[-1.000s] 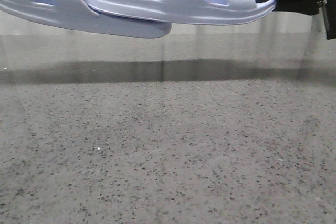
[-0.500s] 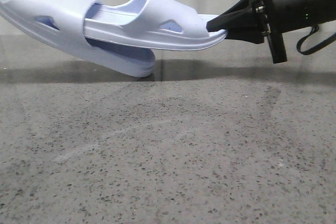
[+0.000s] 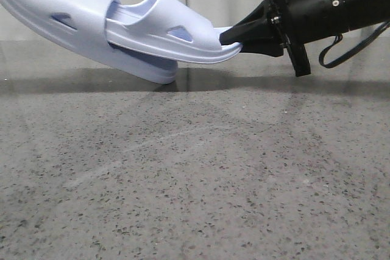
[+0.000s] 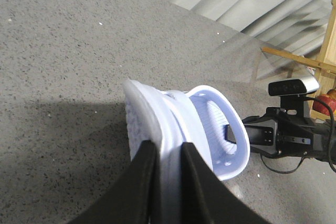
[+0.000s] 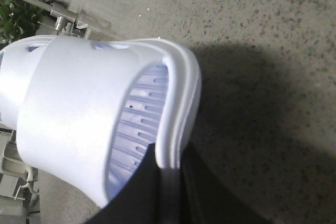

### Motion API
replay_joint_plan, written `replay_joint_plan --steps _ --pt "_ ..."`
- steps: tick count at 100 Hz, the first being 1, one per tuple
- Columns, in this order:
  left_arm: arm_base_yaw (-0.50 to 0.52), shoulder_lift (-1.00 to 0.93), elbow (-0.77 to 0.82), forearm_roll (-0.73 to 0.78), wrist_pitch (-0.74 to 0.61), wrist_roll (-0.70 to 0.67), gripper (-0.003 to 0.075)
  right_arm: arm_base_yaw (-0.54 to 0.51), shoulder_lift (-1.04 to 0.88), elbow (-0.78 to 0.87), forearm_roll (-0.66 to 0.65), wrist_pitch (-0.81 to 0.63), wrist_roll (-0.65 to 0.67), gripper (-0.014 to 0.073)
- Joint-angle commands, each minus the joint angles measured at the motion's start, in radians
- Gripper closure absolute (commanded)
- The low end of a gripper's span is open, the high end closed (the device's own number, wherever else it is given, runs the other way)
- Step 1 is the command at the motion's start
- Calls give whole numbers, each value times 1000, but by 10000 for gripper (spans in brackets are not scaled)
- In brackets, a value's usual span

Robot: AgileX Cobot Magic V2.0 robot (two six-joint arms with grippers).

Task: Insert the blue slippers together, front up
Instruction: 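Swing the right gripper's slipper over the left gripper's slipper, nesting them, then lower the stacked slippers onto the table and open both grippers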

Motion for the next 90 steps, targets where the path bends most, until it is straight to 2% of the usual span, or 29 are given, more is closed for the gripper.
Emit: replay_joint_plan --steps 1,34,41,50,59,90 --pt "-39 -36 -27 -78 177 -1 704 40 -52 -52 50 208 -23 700" --pt "-32 -36 -29 -74 177 -1 704 31 -52 -62 7 236 -23 683" --pt "-23 -36 -36 -72 177 -1 704 11 -52 -62 5 261 -23 629" --pt "-7 -36 -56 -72 177 -11 704 -28 -53 -62 5 293 -15 513" --pt "12 -36 -79 -72 177 -28 704 -71 -53 -62 4 327 10 449" --pt "35 -36 -96 -65 177 -35 704 -224 -119 -62 -24 345 34 444"
